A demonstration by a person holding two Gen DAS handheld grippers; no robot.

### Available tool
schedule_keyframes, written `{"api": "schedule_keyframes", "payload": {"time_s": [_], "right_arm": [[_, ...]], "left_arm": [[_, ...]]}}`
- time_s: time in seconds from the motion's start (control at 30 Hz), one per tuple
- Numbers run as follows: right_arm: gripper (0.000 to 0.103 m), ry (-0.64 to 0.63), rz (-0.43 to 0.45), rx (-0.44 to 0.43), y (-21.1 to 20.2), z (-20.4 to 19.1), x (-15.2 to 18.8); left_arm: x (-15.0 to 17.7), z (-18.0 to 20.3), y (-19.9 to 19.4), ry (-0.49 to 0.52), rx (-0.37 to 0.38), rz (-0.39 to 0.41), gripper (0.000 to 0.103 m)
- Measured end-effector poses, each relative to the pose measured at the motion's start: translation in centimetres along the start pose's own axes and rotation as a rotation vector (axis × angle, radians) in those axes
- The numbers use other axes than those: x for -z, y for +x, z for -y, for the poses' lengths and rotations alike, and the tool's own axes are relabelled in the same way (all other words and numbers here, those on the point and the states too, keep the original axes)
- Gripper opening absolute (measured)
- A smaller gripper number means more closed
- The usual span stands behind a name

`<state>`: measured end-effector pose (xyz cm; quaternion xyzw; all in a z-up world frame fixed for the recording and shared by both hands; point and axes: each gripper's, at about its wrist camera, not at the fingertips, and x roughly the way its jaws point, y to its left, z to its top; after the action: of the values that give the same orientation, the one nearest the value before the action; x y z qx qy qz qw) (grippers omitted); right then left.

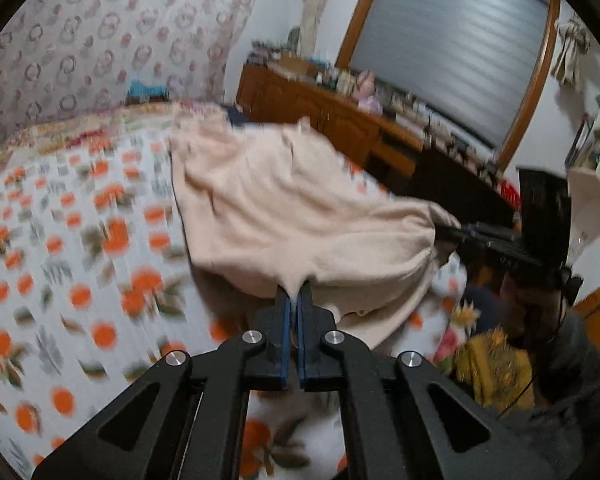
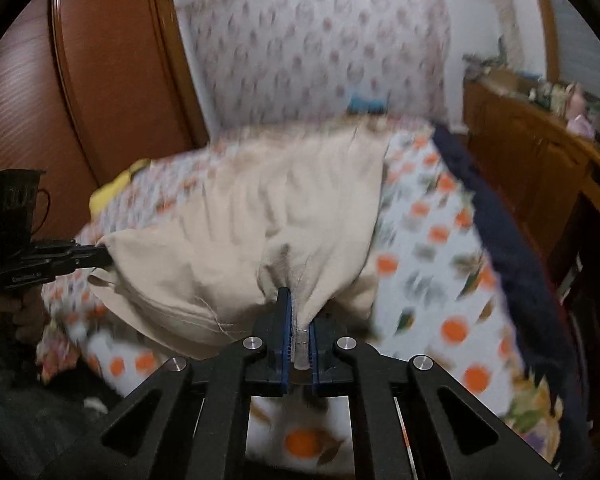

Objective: Fold small clothes

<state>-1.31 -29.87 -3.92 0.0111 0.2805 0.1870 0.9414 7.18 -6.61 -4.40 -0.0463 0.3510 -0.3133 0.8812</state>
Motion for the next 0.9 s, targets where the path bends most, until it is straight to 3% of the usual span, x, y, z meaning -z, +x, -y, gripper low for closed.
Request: {"api": "schedule_keyframes", "payload": {"time_s": [0.13,0.3,0.53,0.87,0.9], "right_arm": [[0.006,-0.025,0.080,0.002,-0.4,0.2,-3.2],[0.006,-0.045,0.133,0.016,0.6,1.1,-8.3],[0.006,-0.070,0.070,0.046,6.6,2.8,-13.4],[0.007,-0.091,-0.028,0.039,13.5,4.4,-17.8],[0.013,-0.090,-0.036,0.030,13.9,4.6,-18.2]], "left_arm": [[-4.5,-0.7,-0.2,0.010,0.001,0.067,0.003],[-9.2,-3.1,2.2,-0.004,-0.059,0.082,0.003],[-13.8,-7.1,7.4,-0.050,-0.097,0.044,0.003],[-16.7,-10.7,14.3,-0.047,-0.157,-0.039,0.003],[-16.7,-10.8,14.7,-0.046,-0.168,-0.047,0.003]]}}
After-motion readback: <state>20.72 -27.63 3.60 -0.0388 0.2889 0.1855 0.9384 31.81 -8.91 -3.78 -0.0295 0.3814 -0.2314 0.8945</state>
